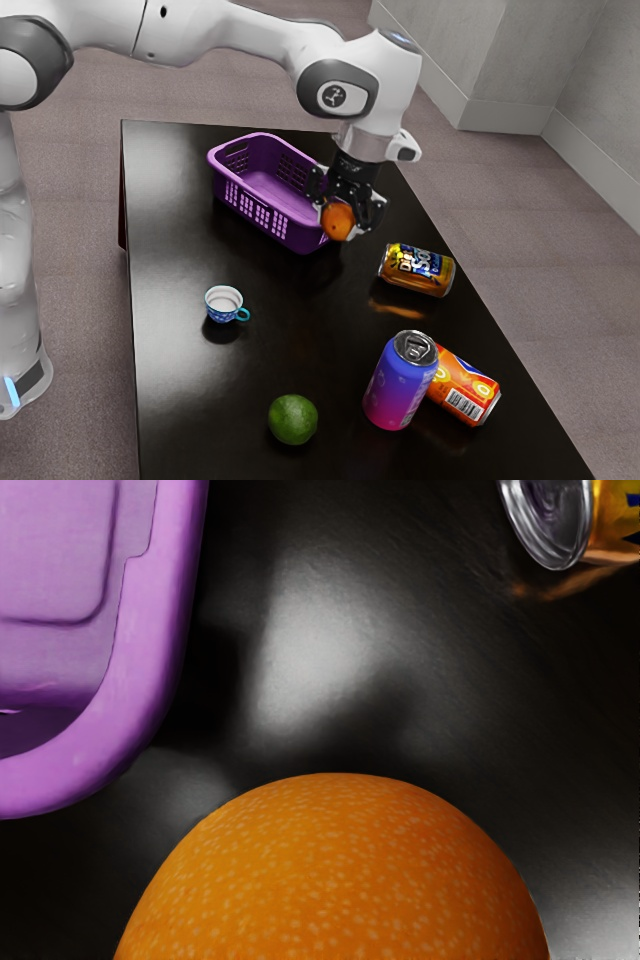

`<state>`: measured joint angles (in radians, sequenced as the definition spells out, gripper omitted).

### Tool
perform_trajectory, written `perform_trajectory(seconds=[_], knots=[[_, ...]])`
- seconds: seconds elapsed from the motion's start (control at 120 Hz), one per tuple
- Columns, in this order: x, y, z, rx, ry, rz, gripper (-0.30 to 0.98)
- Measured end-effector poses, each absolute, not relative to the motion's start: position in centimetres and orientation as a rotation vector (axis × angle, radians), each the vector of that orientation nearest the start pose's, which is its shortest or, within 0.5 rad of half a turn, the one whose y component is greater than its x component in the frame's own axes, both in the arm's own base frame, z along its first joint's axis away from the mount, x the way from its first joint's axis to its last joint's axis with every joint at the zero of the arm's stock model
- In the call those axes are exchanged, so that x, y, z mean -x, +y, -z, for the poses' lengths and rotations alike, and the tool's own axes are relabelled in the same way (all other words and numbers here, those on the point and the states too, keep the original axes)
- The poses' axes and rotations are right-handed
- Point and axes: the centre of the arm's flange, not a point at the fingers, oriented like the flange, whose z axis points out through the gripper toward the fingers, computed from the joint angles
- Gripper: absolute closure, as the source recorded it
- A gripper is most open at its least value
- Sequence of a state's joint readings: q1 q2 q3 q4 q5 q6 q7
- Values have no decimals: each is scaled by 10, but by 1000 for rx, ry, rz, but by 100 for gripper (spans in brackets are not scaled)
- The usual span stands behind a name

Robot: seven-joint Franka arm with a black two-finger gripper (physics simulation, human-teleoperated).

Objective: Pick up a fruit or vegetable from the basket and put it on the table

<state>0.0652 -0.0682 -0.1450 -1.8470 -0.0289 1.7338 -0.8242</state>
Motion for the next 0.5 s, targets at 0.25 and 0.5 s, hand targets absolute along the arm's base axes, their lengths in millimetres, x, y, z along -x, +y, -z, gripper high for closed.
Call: perform_trajectory(seconds=[0.25,0.5], knots=[[-533,-67,-543,2917,-1146,-81,28],[-533,-60,-541,2897,-1228,-117,5]])
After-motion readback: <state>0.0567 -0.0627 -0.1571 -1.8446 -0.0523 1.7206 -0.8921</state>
